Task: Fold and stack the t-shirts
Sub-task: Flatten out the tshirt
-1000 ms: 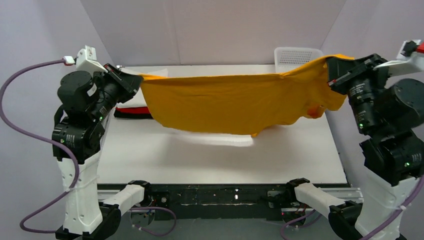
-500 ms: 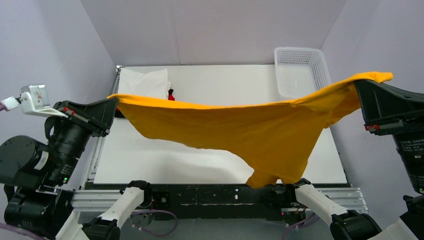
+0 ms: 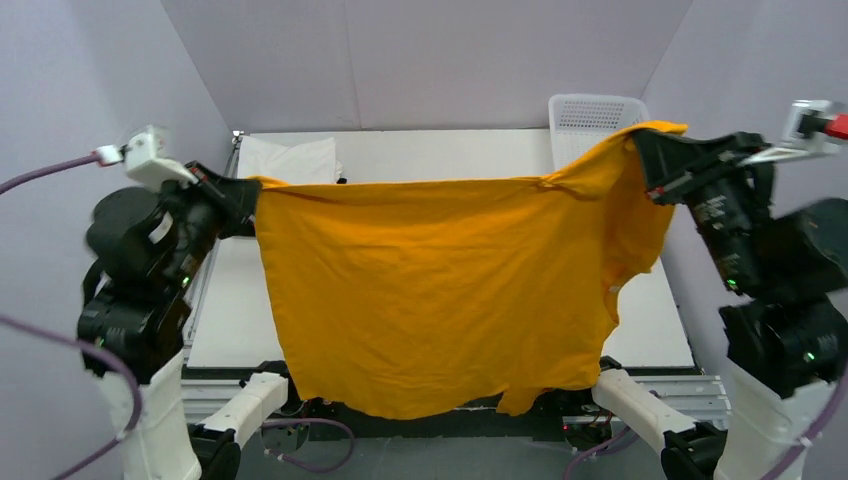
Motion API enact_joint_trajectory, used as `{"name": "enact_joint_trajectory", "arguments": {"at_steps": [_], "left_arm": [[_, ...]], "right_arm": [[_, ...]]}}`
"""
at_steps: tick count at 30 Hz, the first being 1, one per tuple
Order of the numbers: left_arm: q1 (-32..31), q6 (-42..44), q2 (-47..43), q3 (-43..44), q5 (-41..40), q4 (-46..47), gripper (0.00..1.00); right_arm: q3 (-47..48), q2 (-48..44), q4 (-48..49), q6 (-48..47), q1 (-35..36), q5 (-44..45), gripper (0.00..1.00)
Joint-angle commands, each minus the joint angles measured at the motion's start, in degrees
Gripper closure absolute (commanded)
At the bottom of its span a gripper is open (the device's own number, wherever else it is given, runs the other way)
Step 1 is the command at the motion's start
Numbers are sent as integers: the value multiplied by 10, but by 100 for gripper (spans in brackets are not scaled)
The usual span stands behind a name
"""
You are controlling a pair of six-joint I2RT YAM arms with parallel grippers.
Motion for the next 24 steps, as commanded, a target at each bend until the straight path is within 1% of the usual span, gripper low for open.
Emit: {"name": "enact_joint_trajectory", "arguments": {"at_steps": [1,6,8,12,14,17,24], "left_arm": [[2,21,75,-113,-100,68,100],[2,26,150,-264,-150,171,100],[2,21,204,-293,-159,190,100],[3,-3,296,-312,-191,222,100],[3,-7,335,-309,-205,232,100],[4,-4,393,-283,-221,222,100],[6,-8,531,-193,-209,214,100]], "right_arm": [[-118,23,65,-1,-1,90,99],[-277,39,162,20,-1,155,99],[-311,67,182,22,-1,166,99],[-333,142,202,23,-3,169,99],[-333,187,208,26,-6,161,99],[-319,248,196,34,-15,131,99],[-273,369,201,42,-32,108,99]]}}
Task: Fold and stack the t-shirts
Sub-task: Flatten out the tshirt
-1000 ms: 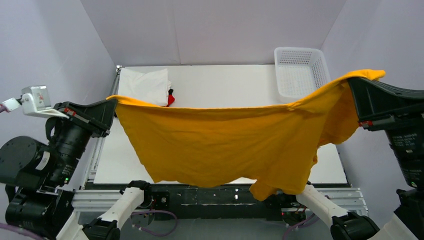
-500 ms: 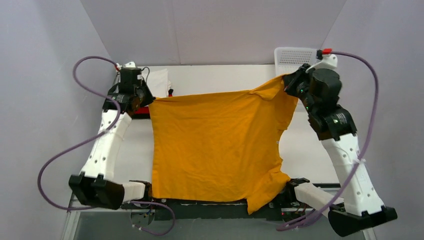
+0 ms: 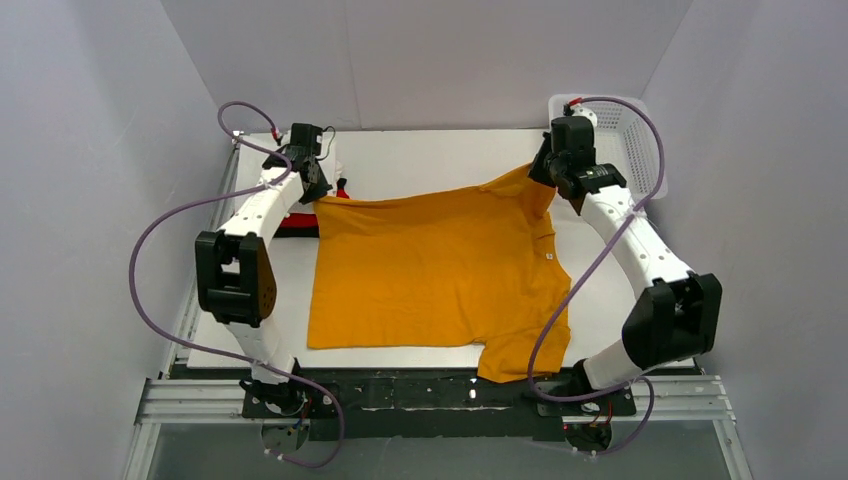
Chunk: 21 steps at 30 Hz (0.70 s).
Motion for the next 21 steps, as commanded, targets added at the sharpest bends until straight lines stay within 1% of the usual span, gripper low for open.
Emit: {"name": "enact_joint_trajectory", "arguments": {"at_steps": [1,7,11,15,16,17,19,20,21], "left_arm": [[4,-8,63,66,-29,-23,100],[4,-2,158,147,-56,-36,100],[5,-1,226,224,-63,-59,100],[5,2,285,292,-81,-73,99],[5,6,298,305,-75,-69,86],[5,8,309,320,-68,-67,71],[5,8,327,351,-50,-75,61],[5,6,331,364,-38,-81,51],[5,4,329,369,-23,-83,37]], "right_arm": [[71,52,42,5,-13,-4,99],[156,151,29,-10,-24,12,99],[248,228,-13,-16,-36,17,99],[330,309,-25,-21,-44,-14,98],[349,330,-26,-25,-45,-25,95],[366,351,-26,-29,-45,-37,88],[411,396,-30,-35,-49,-59,74],[455,427,-44,-40,-51,-79,66],[497,451,-67,-43,-53,-96,53]]}}
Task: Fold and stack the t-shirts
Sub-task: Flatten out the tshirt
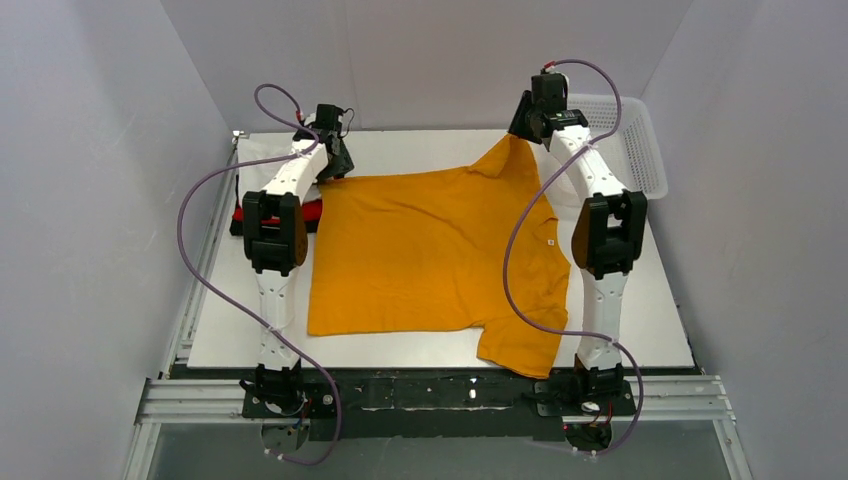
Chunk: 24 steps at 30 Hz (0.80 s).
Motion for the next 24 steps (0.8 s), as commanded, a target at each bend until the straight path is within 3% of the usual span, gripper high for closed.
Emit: {"name": "enact_joint_trajectory", "arguments": {"at_steps": [1,2,3,12,18,24], "left_arm": [[6,1,2,48,18,-43,18],[5,-1,-6,49,34,-43,3],[5,-3,-14,49,49,-43,2],[-8,-33,-124,-22,167,-41,2],[-34,-17,-191,-81,165,-64,2],[-39,-15,-231,-119,180,-83,2]], "right_arm": [[157,86,-61,-26,-9,-71,38],[189,97,-82,-33,-9,-86,30],[198,97,-89,-39,-8,-97,25],[-34,-38,-8,3,-7,-186,17],[-45,3,-4,63,-4,-243,17],[-13,62,-12,106,-3,-241,17]]}}
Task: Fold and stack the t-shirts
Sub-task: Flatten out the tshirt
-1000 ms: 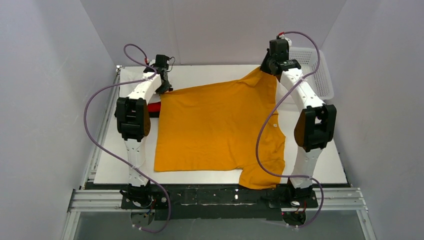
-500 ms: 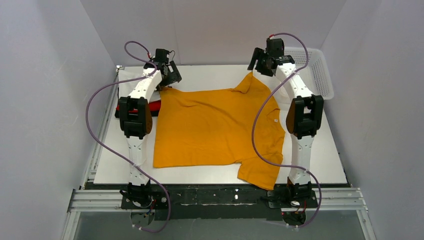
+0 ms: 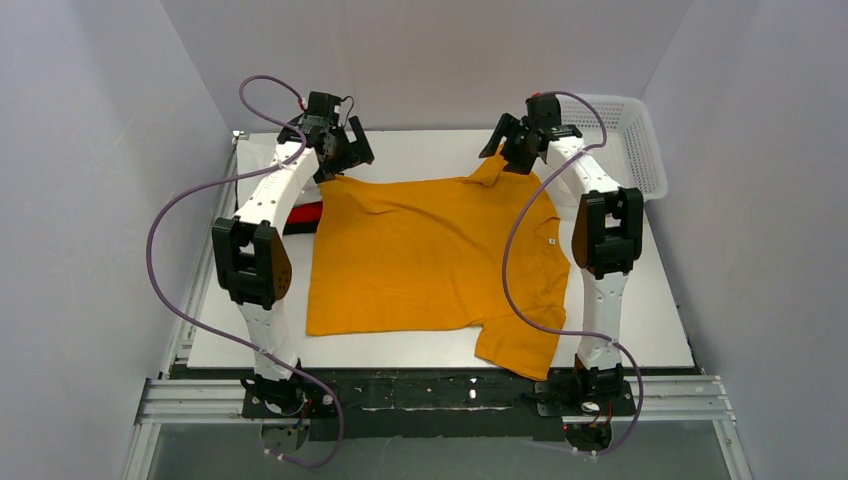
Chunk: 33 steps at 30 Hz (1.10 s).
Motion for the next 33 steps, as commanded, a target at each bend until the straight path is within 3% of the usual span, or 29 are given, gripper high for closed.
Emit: {"name": "enact_joint_trajectory", "arguments": {"at_steps": [1,10,21,26,33], "left_arm": [[-6,4,-49,-43,31,-57,2],[-74,-29,-82,-204,101,-28,2],[-79,-38,-94,-356,114,-16,2],[-79,-45,-98,-392,93,-15,2],[-79,-43,-97,-390,93,-18,2]], "right_arm": [[23,39,9,52,4,-17,17],[48,100,34,89,9,-30,17],[117,177,87,129,15,-56,17],[161,222,220,190,18,-40,17],[311,320,377,272,26,-9,15]]}}
